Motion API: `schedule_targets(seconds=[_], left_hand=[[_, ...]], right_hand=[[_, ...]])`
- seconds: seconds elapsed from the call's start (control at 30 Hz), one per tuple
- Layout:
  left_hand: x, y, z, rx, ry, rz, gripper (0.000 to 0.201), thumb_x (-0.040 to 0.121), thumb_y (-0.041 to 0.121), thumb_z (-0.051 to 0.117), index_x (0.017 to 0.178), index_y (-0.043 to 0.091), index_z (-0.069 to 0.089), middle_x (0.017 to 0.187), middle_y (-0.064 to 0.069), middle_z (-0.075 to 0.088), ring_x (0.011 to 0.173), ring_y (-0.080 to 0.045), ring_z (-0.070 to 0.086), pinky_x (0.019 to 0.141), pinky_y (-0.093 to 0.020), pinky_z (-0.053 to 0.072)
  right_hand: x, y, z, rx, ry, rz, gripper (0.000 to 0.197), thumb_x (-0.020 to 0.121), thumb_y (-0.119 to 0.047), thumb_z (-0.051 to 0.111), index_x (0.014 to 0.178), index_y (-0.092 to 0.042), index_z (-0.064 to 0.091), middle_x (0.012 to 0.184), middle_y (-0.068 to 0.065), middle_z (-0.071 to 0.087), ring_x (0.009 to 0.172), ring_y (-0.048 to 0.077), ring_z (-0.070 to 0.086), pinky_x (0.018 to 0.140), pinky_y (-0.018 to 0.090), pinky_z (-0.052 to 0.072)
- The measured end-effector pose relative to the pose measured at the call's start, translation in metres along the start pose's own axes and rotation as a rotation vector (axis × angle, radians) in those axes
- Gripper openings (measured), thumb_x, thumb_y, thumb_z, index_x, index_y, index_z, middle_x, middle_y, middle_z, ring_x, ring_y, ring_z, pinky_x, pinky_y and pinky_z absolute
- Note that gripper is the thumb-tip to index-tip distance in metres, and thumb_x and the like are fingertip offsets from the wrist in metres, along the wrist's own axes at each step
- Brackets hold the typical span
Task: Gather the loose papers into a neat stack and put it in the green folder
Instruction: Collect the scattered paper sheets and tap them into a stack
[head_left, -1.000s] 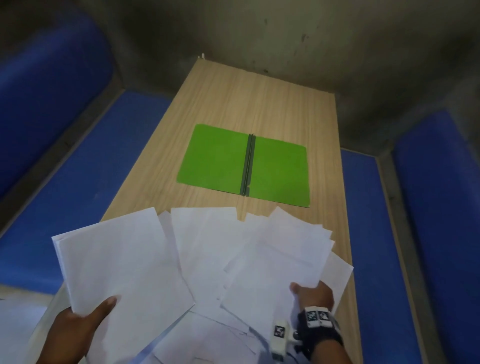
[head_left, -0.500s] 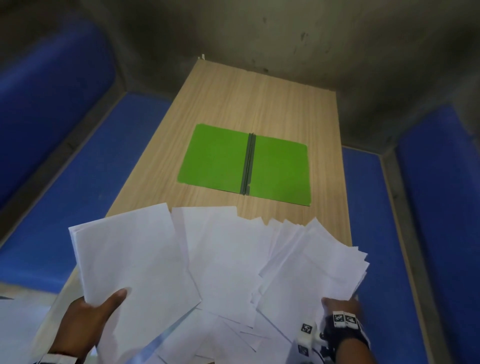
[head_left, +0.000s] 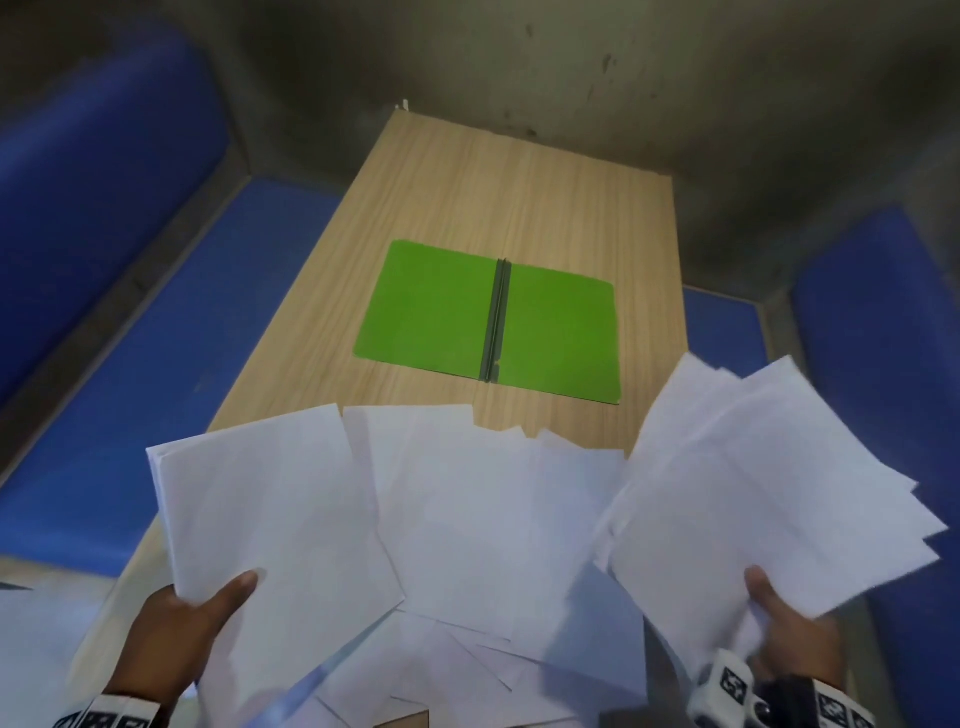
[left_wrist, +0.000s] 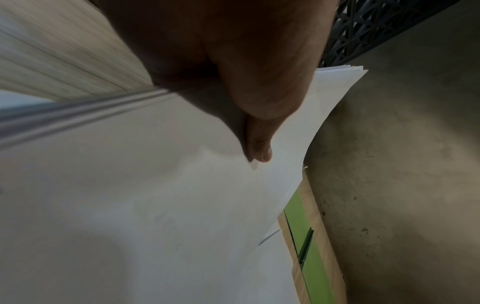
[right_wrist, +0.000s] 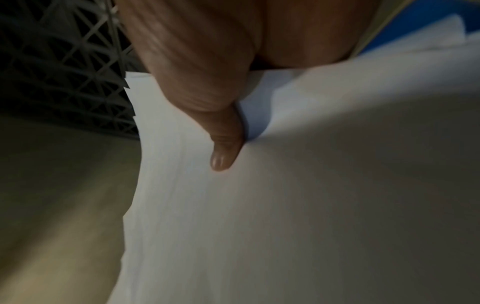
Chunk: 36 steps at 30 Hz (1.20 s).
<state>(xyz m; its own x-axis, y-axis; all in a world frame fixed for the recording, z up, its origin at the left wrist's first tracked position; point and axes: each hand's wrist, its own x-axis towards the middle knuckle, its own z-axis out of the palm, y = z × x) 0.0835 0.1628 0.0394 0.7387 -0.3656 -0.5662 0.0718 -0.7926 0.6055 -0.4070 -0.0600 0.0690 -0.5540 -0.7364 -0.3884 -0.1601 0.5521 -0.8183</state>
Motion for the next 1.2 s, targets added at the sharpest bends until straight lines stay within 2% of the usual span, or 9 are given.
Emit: schedule_targets(seconds=[0.2, 0.3, 0.37, 0.5, 0.67, 0.8, 0.93, 1.07, 1.2], left_hand=[[0.004, -0.002, 0.001, -0.005, -0.015, -0.003, 0.033, 0.074, 0.032, 0.083, 0.086, 0.007, 0.064, 0.084, -0.019, 0.067, 0.078, -0.036, 0.061, 0.077, -0.046, 0.049], [0.004, -0.003, 0.002, -0.01, -0.002, -0.014, 0.035, 0.074, 0.031, 0.083, 0.087, 0.005, 0.064, 0.087, -0.02, 0.066, 0.08, -0.038, 0.06, 0.077, -0.044, 0.047], [0.006, -0.005, 0.002, -0.011, 0.006, -0.031, 0.039, 0.073, 0.032, 0.084, 0.089, 0.001, 0.066, 0.088, -0.02, 0.067, 0.081, -0.039, 0.06, 0.079, -0.045, 0.048], [0.006, -0.009, 0.003, -0.008, 0.009, -0.028, 0.039, 0.072, 0.032, 0.084, 0.082, -0.001, 0.068, 0.082, -0.021, 0.069, 0.076, -0.036, 0.062, 0.072, -0.045, 0.049], [0.007, -0.009, 0.007, -0.016, -0.008, -0.039, 0.038, 0.072, 0.032, 0.084, 0.081, -0.001, 0.067, 0.083, -0.021, 0.068, 0.077, -0.036, 0.061, 0.073, -0.043, 0.048], [0.012, -0.008, 0.008, -0.034, -0.025, -0.047, 0.039, 0.073, 0.031, 0.084, 0.089, 0.001, 0.066, 0.087, -0.02, 0.067, 0.081, -0.036, 0.06, 0.077, -0.043, 0.047], [0.015, -0.01, 0.006, -0.027, -0.024, -0.036, 0.037, 0.072, 0.032, 0.084, 0.084, 0.003, 0.066, 0.083, -0.02, 0.068, 0.077, -0.036, 0.06, 0.074, -0.043, 0.047], [0.017, -0.013, 0.002, -0.028, -0.015, -0.023, 0.037, 0.072, 0.03, 0.084, 0.087, 0.001, 0.067, 0.084, -0.02, 0.068, 0.08, -0.036, 0.062, 0.077, -0.045, 0.049], [0.019, -0.014, 0.002, -0.008, -0.009, -0.019, 0.04, 0.071, 0.033, 0.085, 0.087, 0.0, 0.068, 0.084, -0.021, 0.069, 0.079, -0.037, 0.062, 0.078, -0.047, 0.051]], right_hand=[[-0.02, 0.002, 0.063, 0.14, -0.359, 0.038, 0.022, 0.075, -0.009, 0.076, 0.095, -0.003, 0.068, 0.084, 0.003, 0.076, 0.079, 0.023, 0.073, 0.069, 0.035, 0.06], [-0.024, 0.039, 0.122, -0.055, -0.518, 0.11, 0.059, 0.051, -0.029, 0.093, 0.099, -0.003, 0.07, 0.096, 0.011, 0.076, 0.09, 0.031, 0.072, 0.086, 0.052, 0.055], [-0.031, 0.061, 0.155, -0.158, -0.592, 0.113, 0.069, 0.039, -0.033, 0.096, 0.096, -0.002, 0.071, 0.097, 0.011, 0.075, 0.088, 0.028, 0.072, 0.085, 0.045, 0.056], [-0.066, 0.051, 0.191, -0.479, -0.469, 0.071, 0.033, 0.066, -0.015, 0.083, 0.083, -0.007, 0.057, 0.087, 0.009, 0.064, 0.07, 0.022, 0.059, 0.06, 0.023, 0.045], [-0.077, 0.056, 0.215, -0.474, -0.496, 0.11, 0.054, 0.056, -0.011, 0.087, 0.1, -0.004, 0.056, 0.096, 0.006, 0.065, 0.084, 0.024, 0.063, 0.073, 0.023, 0.05], [-0.079, 0.06, 0.214, -0.478, -0.561, 0.105, 0.025, 0.066, -0.008, 0.082, 0.087, -0.005, 0.068, 0.092, 0.01, 0.071, 0.082, 0.025, 0.066, 0.072, 0.025, 0.051], [-0.063, 0.05, 0.187, -0.484, -0.41, 0.046, 0.033, 0.069, -0.014, 0.081, 0.096, 0.002, 0.07, 0.092, 0.011, 0.072, 0.078, 0.026, 0.066, 0.072, 0.027, 0.052], [-0.031, 0.051, 0.149, -0.72, -0.162, -0.027, 0.02, 0.061, -0.028, 0.078, 0.071, -0.014, 0.068, 0.092, 0.014, 0.068, 0.077, 0.03, 0.064, 0.07, 0.036, 0.058], [-0.013, 0.063, 0.141, -0.819, -0.175, -0.007, 0.025, 0.057, -0.027, 0.079, 0.054, -0.02, 0.055, 0.089, 0.013, 0.065, 0.075, 0.029, 0.064, 0.059, 0.028, 0.054]])
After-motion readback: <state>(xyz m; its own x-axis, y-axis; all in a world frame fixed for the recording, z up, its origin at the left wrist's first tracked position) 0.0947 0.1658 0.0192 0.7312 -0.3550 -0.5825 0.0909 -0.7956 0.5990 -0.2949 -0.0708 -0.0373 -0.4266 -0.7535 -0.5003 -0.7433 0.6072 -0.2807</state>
